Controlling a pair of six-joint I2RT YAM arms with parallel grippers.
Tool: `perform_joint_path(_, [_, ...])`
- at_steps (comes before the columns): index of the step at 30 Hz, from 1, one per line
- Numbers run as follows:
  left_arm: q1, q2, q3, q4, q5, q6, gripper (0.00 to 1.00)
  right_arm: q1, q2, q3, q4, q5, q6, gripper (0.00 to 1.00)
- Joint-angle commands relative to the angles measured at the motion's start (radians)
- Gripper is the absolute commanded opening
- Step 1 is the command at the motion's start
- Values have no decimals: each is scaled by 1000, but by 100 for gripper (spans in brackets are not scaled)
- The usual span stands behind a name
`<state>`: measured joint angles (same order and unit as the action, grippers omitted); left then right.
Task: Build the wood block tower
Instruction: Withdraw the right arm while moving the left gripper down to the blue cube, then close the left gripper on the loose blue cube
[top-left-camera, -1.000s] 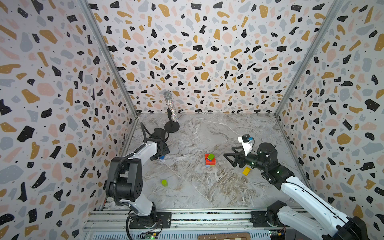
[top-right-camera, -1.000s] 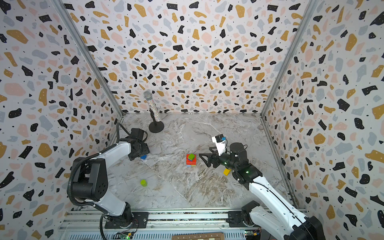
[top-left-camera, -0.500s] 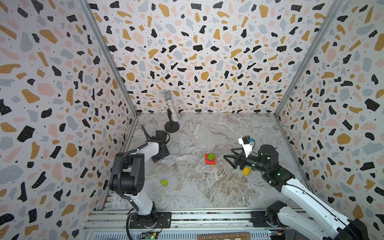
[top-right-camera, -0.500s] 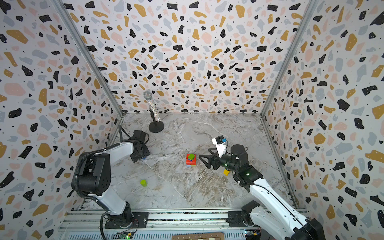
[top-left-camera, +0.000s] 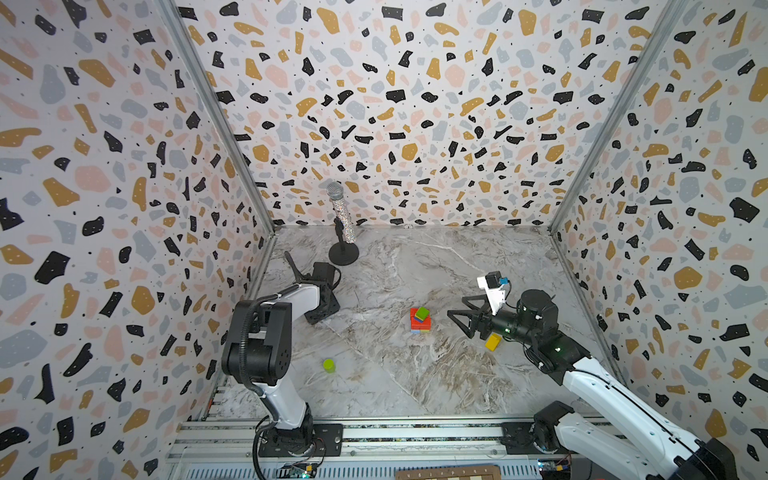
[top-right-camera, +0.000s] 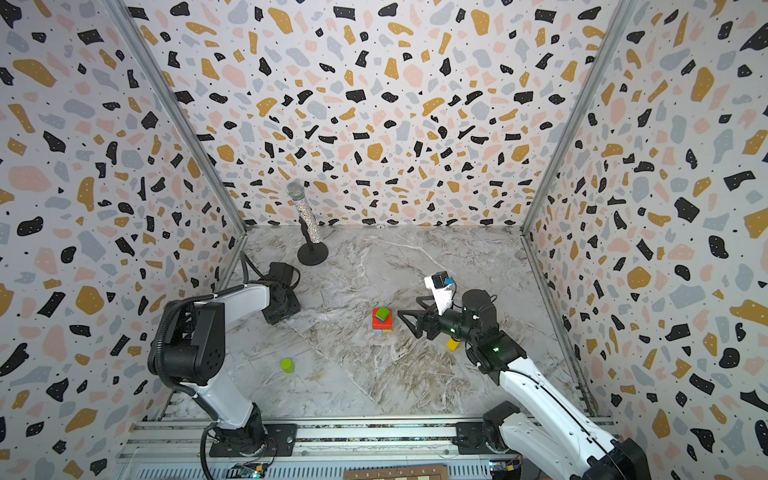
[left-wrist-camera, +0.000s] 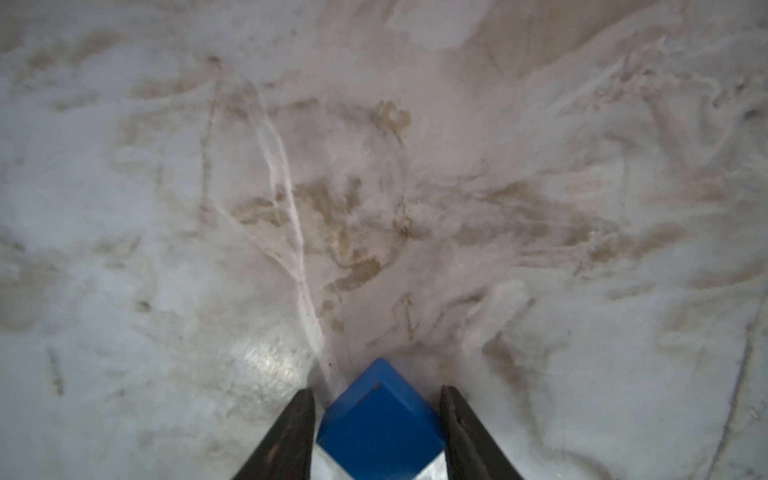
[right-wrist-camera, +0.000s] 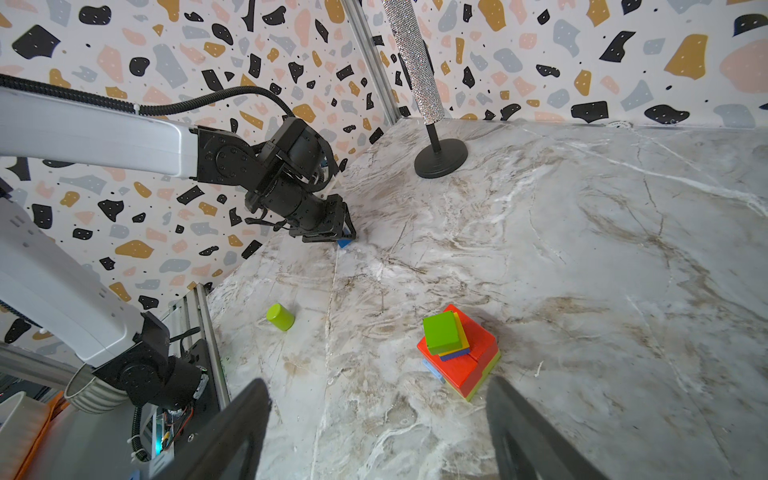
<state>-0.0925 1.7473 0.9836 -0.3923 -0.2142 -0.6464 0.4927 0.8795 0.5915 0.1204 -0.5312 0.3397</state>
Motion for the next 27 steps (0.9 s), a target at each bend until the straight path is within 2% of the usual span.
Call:
perform_joint_path(1, [2,15,4,5,13,10,43,-3,-14,-1,18,-8,3,83])
perform_joint_path(13, [0,29,25,-7,-2,39,32,-5,-6,-1,18,-9,3,83])
perform_joint_path(15, [0,30,31,-18,-18,44,35,-6,-4,1,21,-10,4,83])
perform_joint_path(19, [0,27,38,-31,-53,35,51,-6,3,1,23,-13,4,83])
perform_joint_path(27, [0,26,38,-13,-61,-5,60,-7,1,-2,22,-14,5,83])
